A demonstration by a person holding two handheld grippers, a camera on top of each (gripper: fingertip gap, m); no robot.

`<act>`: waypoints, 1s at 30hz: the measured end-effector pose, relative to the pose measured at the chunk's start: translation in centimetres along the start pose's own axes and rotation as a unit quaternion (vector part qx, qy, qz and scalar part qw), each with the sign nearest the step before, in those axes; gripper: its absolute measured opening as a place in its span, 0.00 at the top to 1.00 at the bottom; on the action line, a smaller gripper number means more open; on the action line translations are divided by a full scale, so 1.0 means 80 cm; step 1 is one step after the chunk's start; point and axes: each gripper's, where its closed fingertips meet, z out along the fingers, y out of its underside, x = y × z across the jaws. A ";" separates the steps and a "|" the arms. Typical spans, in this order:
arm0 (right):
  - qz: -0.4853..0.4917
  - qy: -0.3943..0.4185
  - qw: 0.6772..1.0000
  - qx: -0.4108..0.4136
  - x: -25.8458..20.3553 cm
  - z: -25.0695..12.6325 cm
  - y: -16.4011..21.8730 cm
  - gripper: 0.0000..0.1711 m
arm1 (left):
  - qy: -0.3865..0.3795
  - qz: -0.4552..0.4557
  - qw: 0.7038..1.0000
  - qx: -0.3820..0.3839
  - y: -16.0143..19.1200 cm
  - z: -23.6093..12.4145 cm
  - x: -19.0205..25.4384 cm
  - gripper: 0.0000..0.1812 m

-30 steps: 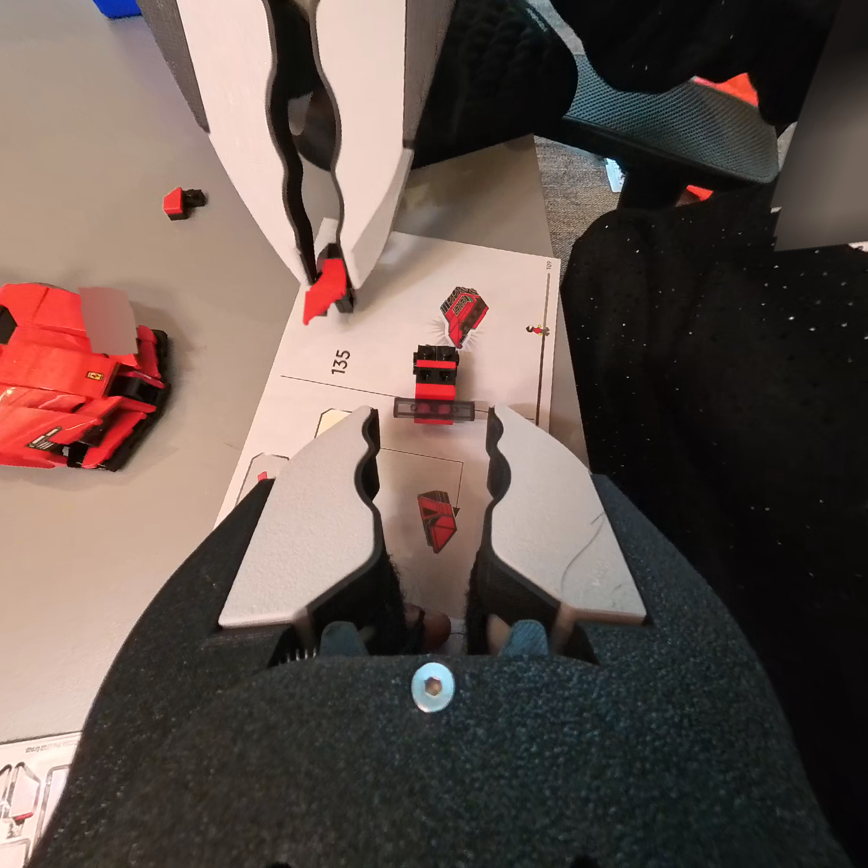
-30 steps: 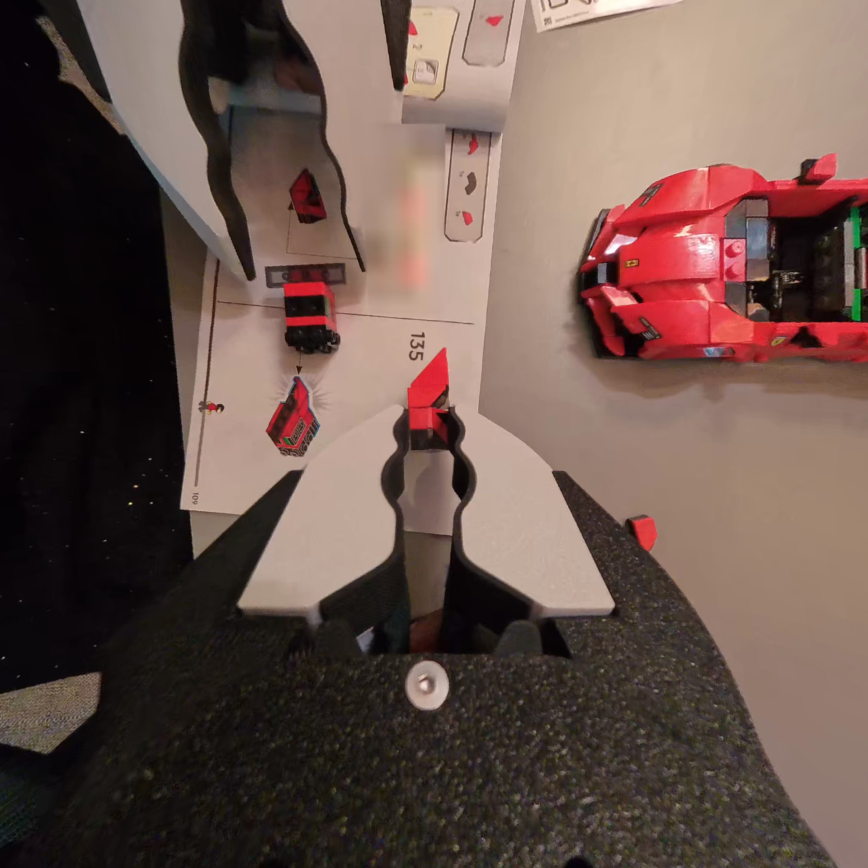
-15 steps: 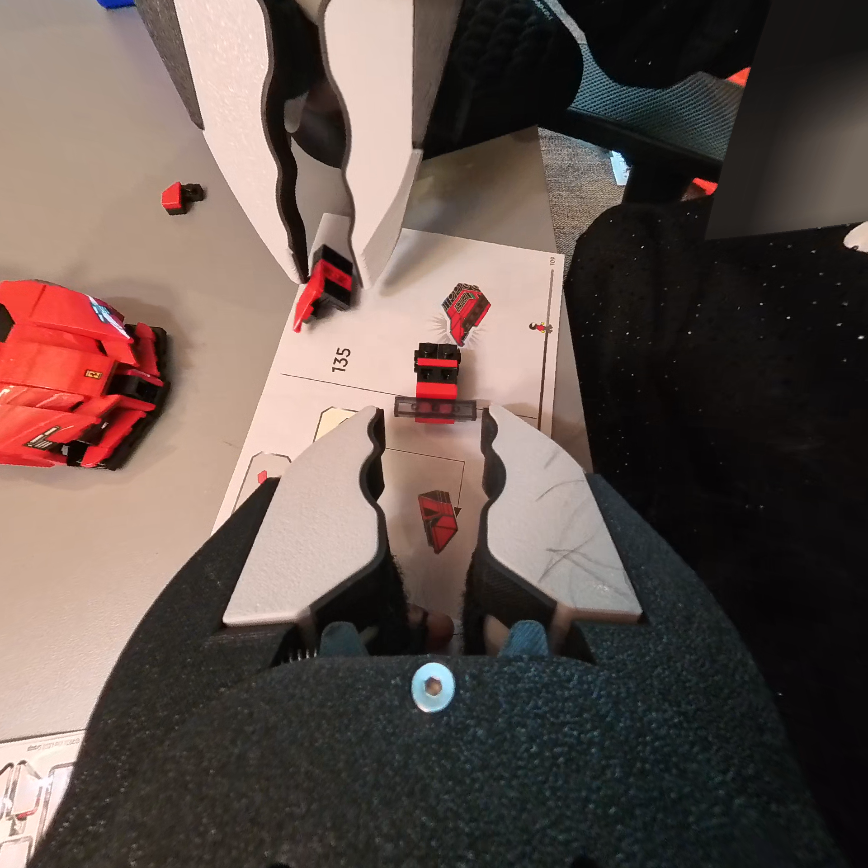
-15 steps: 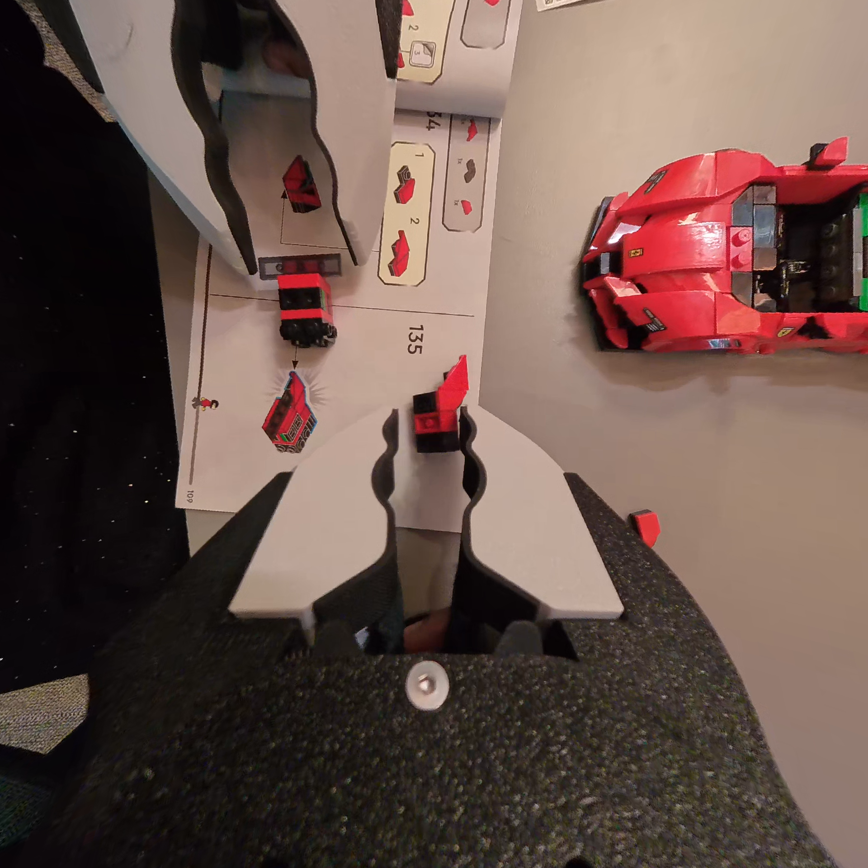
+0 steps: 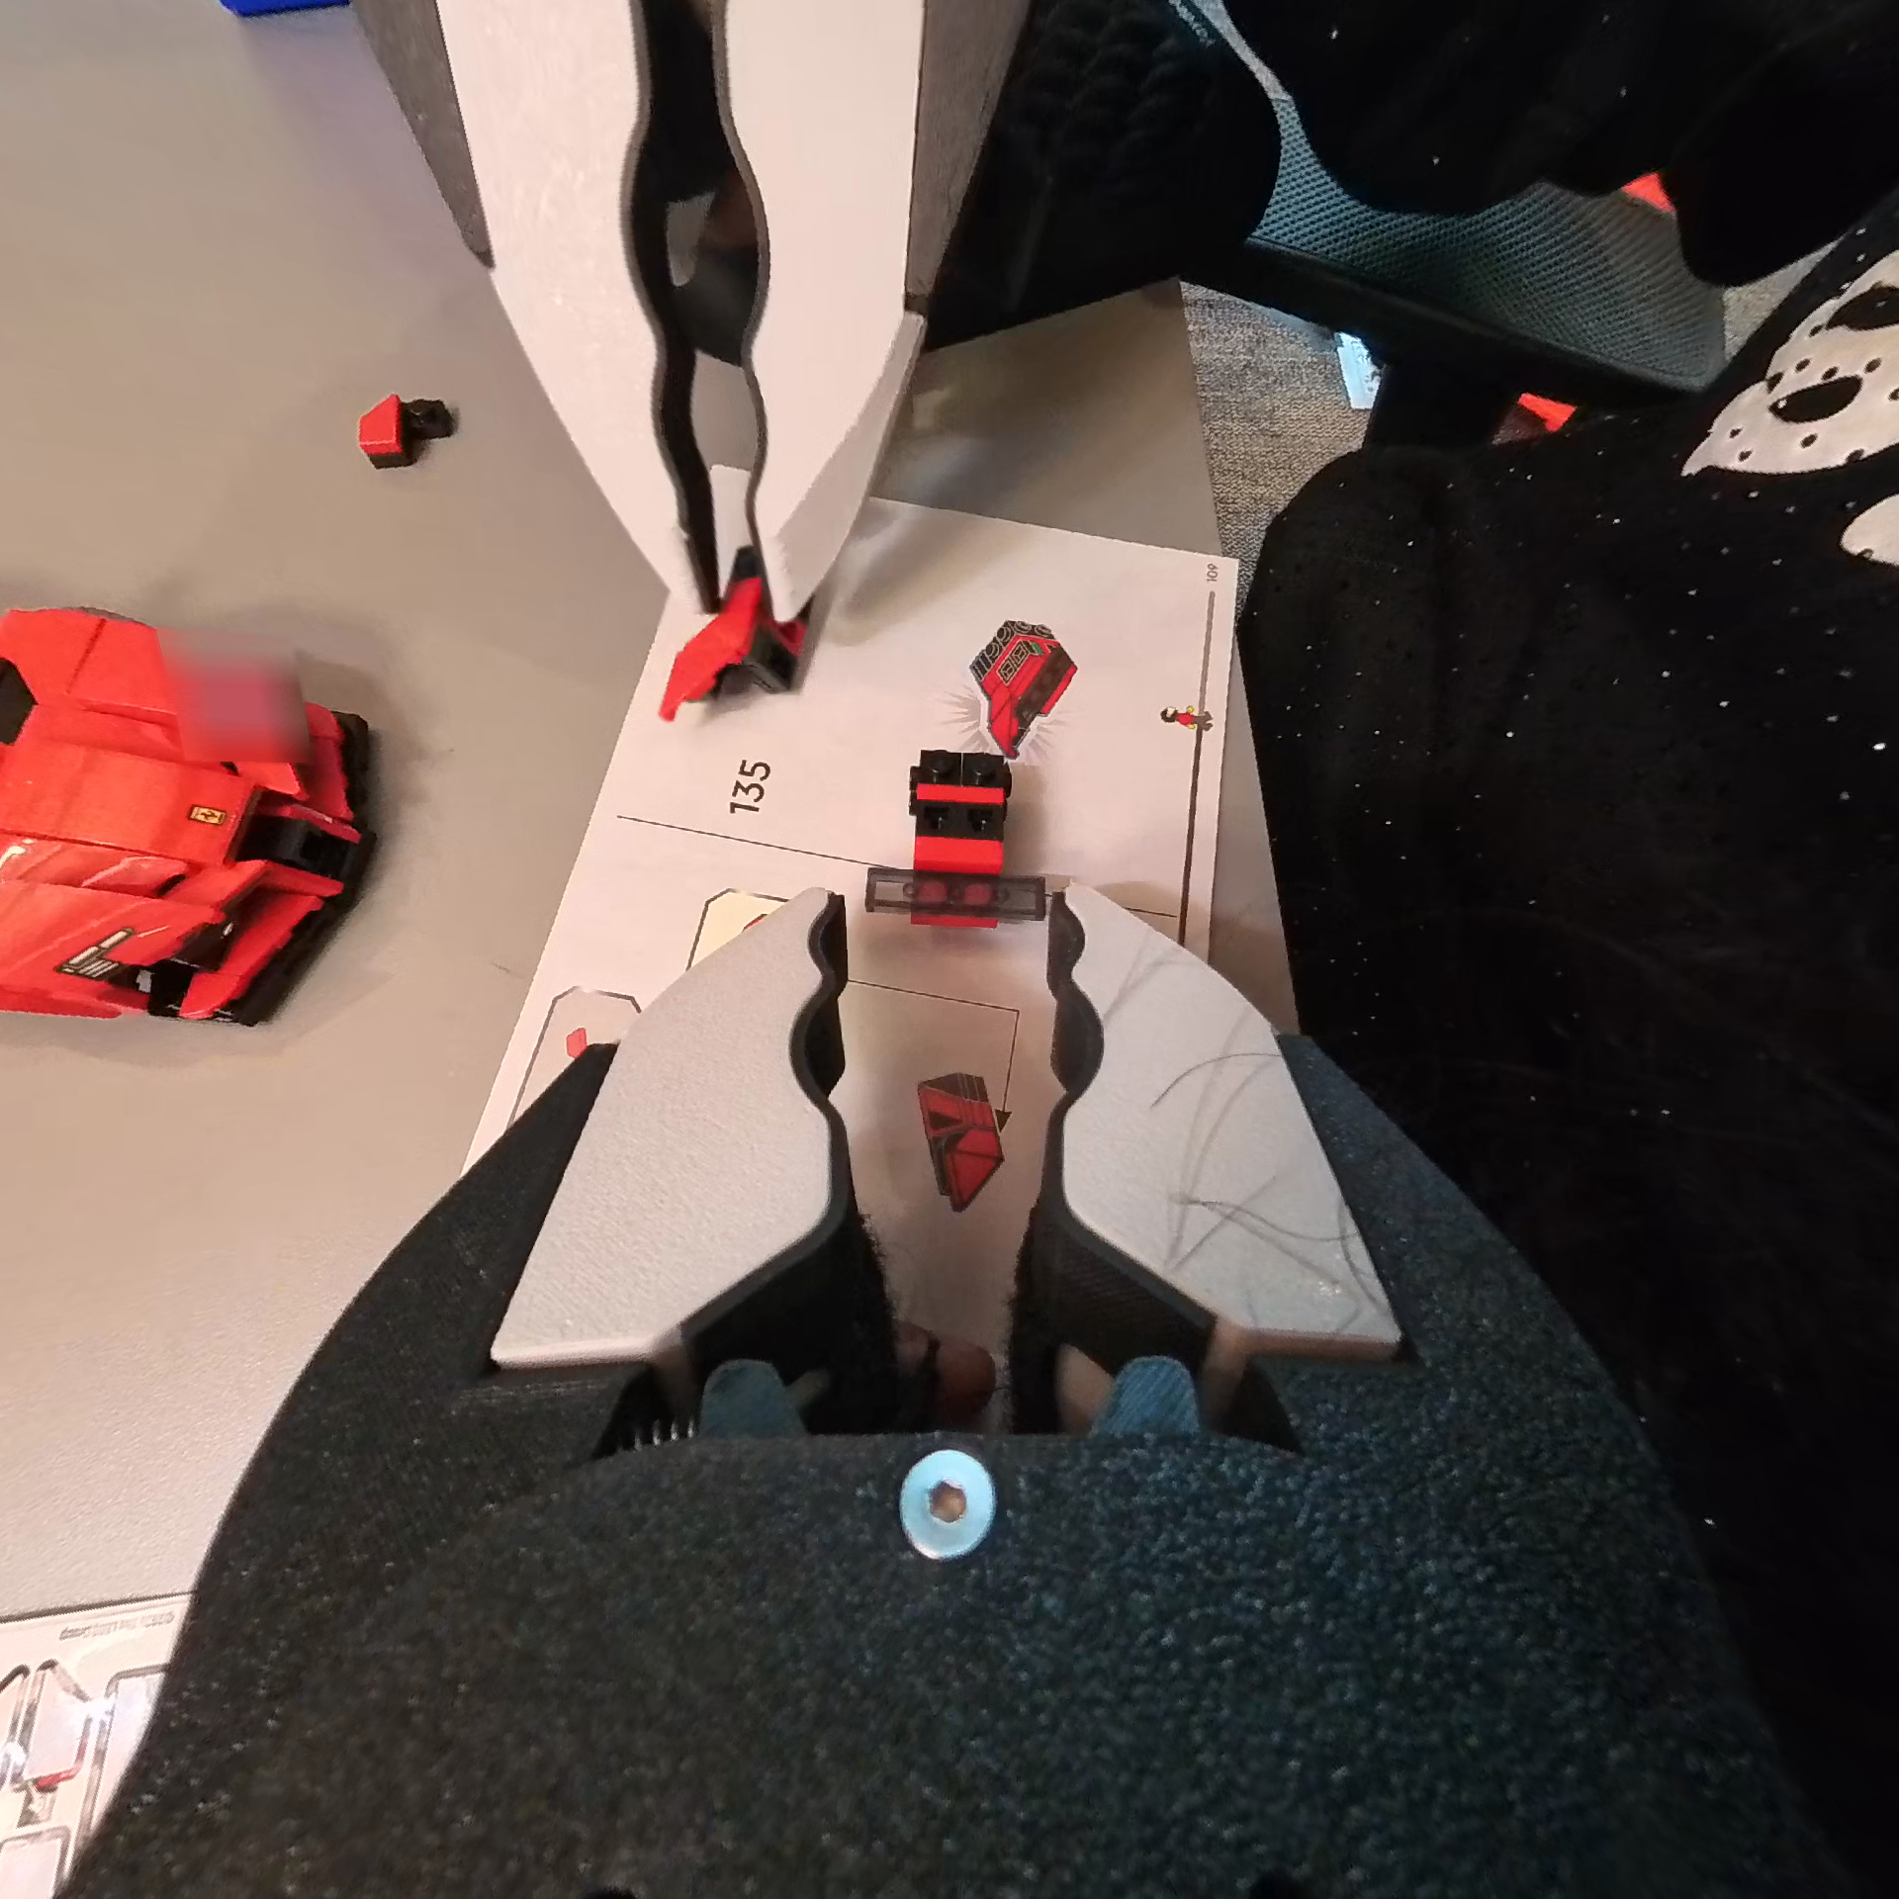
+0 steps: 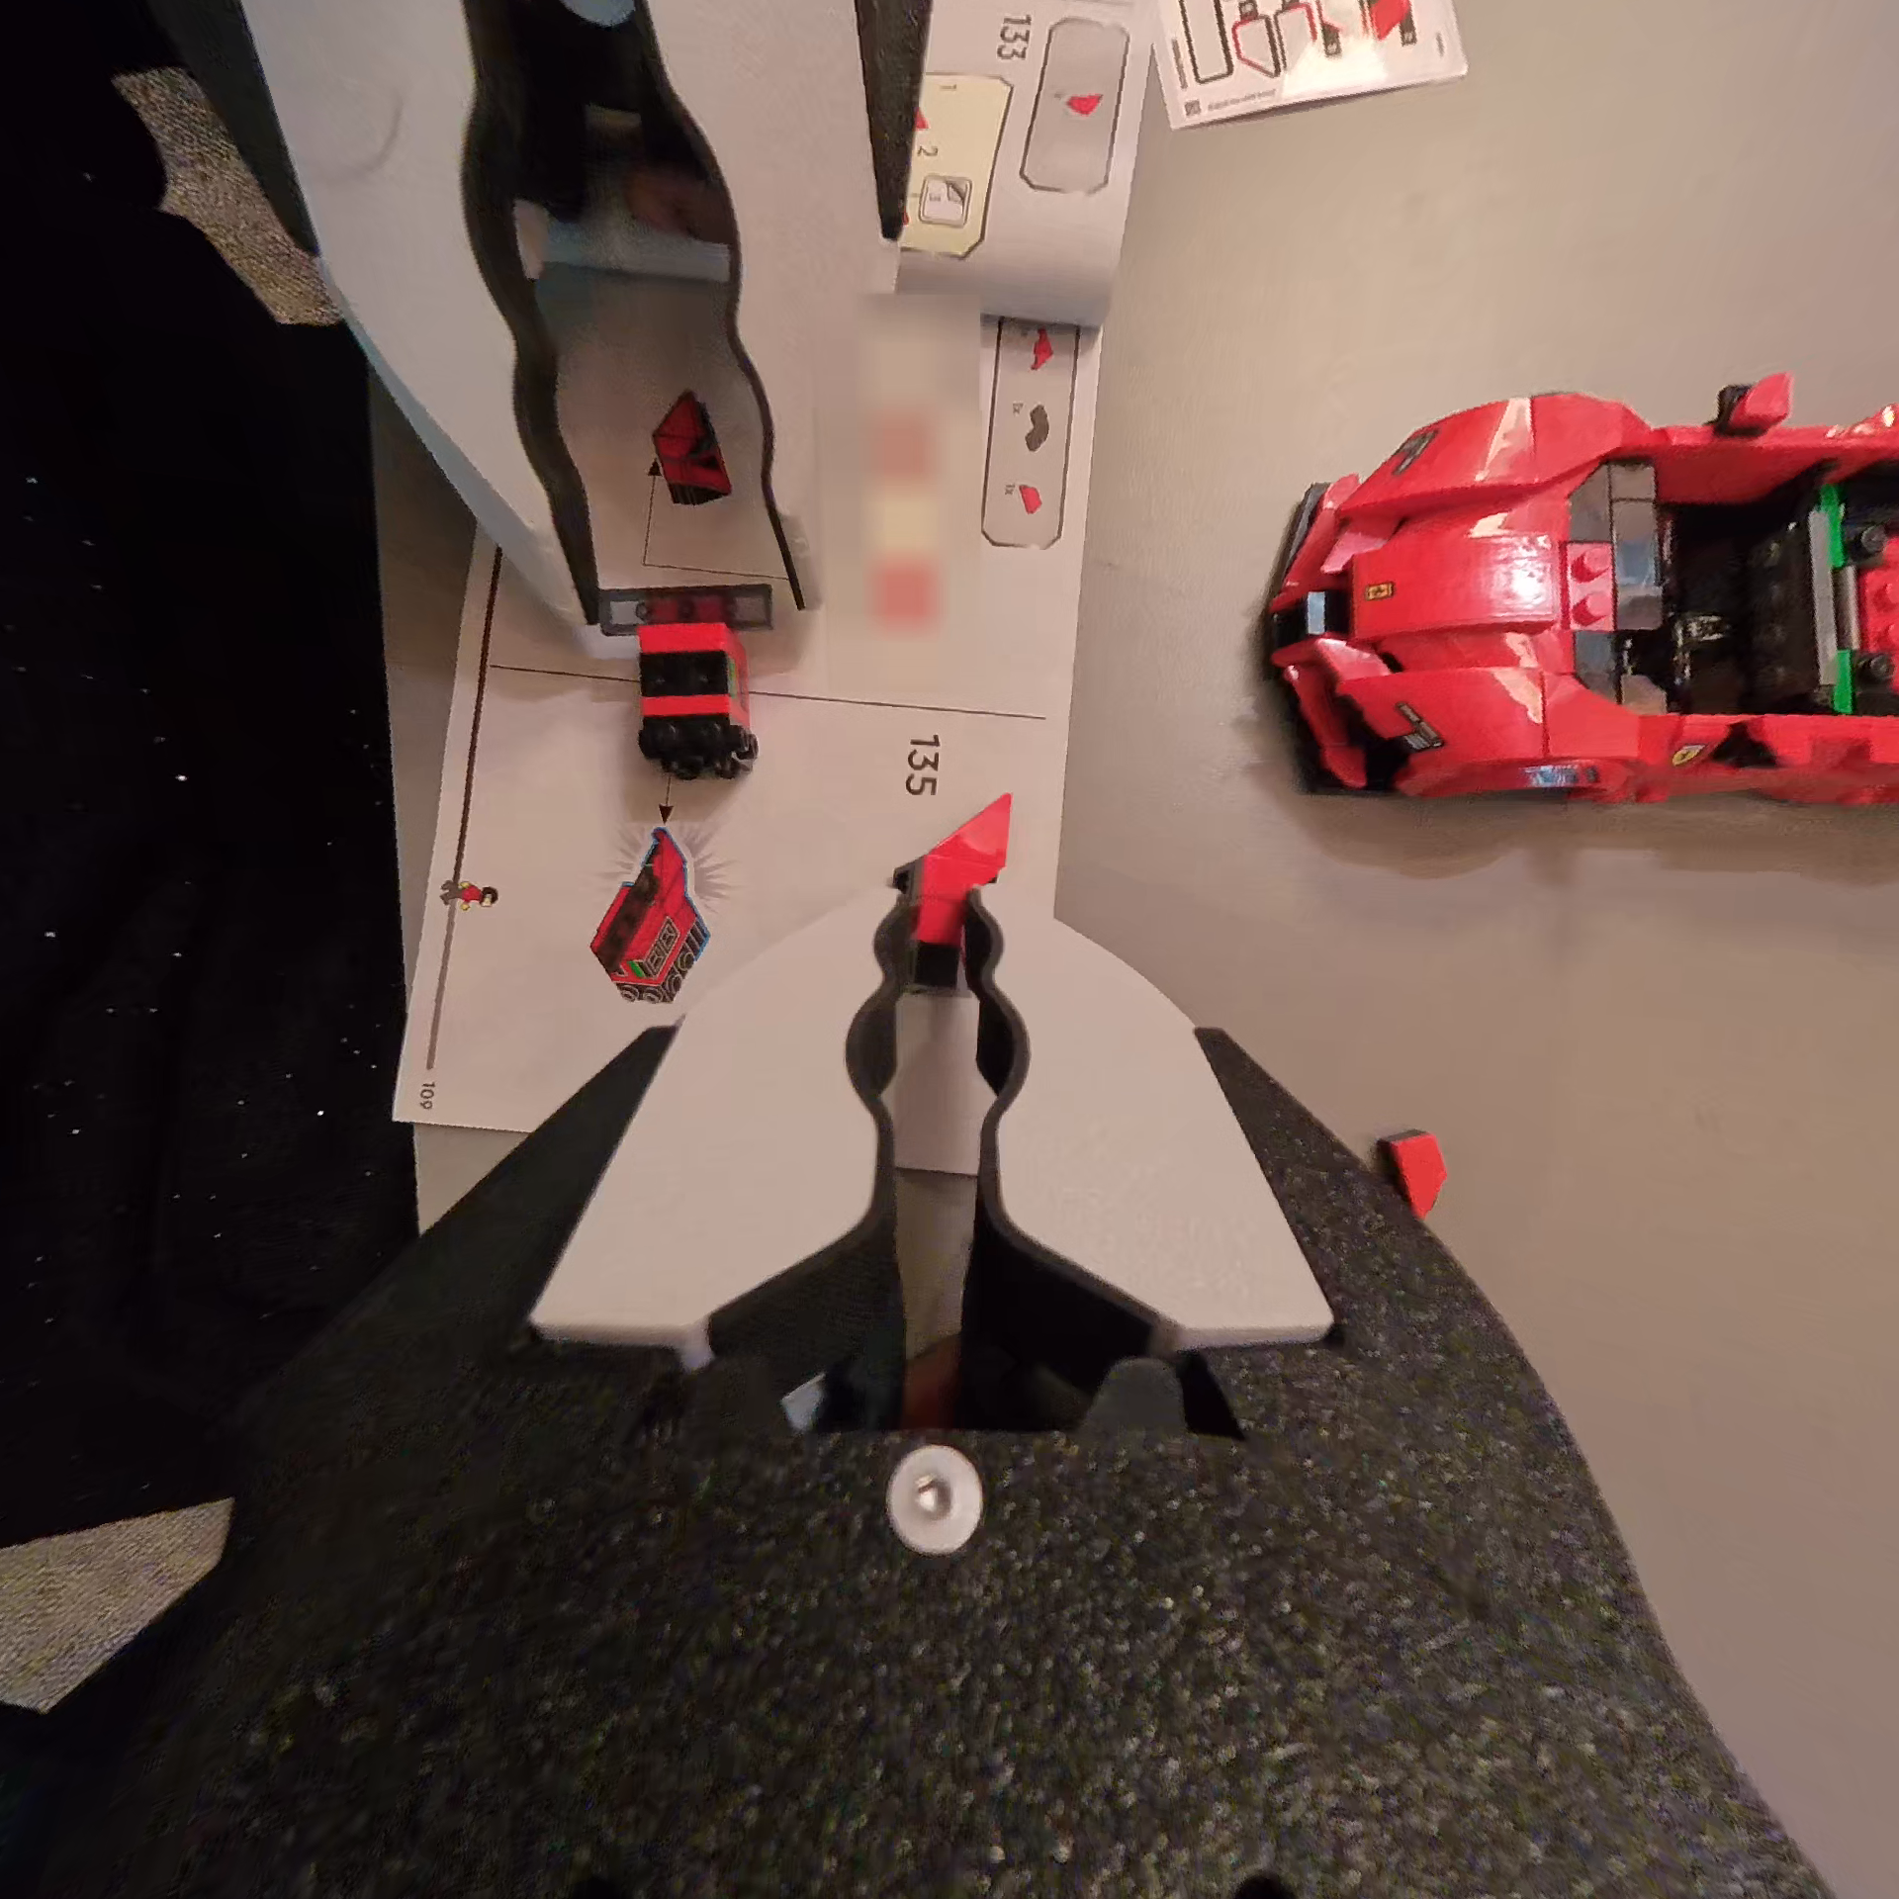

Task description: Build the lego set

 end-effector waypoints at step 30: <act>-0.018 -0.005 1.000 0.025 -0.010 0.008 -0.011 0.94 | -0.001 -0.001 1.000 -0.002 0.000 0.000 0.000 0.80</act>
